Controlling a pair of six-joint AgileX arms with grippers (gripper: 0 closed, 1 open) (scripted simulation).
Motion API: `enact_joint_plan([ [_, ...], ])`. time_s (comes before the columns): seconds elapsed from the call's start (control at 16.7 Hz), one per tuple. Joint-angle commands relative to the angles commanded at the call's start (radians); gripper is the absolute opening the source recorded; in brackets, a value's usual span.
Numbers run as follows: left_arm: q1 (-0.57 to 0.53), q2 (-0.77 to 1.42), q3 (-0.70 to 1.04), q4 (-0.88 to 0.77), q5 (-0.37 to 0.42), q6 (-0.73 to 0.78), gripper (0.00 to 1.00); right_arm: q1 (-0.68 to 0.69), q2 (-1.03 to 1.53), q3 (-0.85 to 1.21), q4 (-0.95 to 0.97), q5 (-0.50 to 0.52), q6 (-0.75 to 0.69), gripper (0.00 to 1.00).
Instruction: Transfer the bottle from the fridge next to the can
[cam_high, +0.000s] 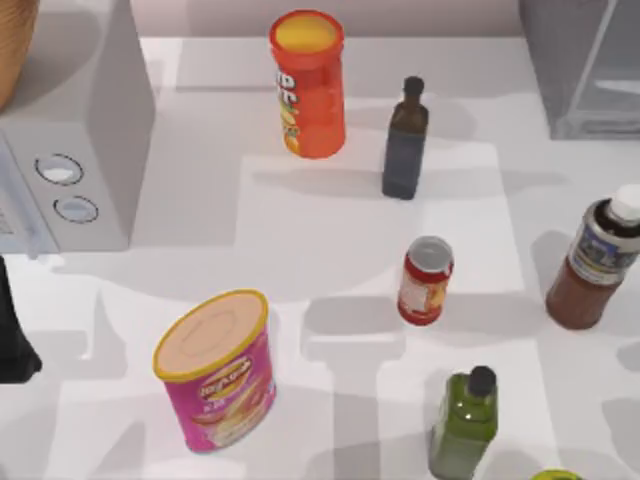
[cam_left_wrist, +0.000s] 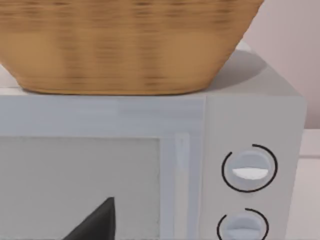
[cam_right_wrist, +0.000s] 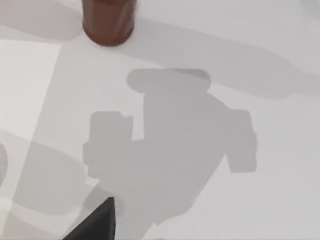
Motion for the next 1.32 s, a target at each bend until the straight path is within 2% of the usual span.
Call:
enact_joint_plan([
  [0.36, 0.000, 0.000, 0.000, 0.000, 0.000, 0.000, 1.00, -0.605, 0.695, 0.198, -0.001, -0.283, -0.741, 1.00],
  [0.54, 0.000, 0.000, 0.000, 0.000, 0.000, 0.000, 1.00, -0.869, 1.005, 0.280, -0.011, -0.390, -1.022, 1.00],
  [0.66, 0.000, 0.000, 0.000, 0.000, 0.000, 0.000, 1.00, -1.002, 1.165, 0.322, -0.016, -0.444, -1.158, 1.00],
  [0.96, 0.000, 0.000, 0.000, 0.000, 0.000, 0.000, 1.00, -1.181, 1.385, 0.383, -0.029, -0.522, -1.325, 1.00],
  [1.32, 0.000, 0.000, 0.000, 0.000, 0.000, 0.000, 1.00, -1.193, 1.401, 0.385, -0.030, -0.527, -1.335, 1.00],
])
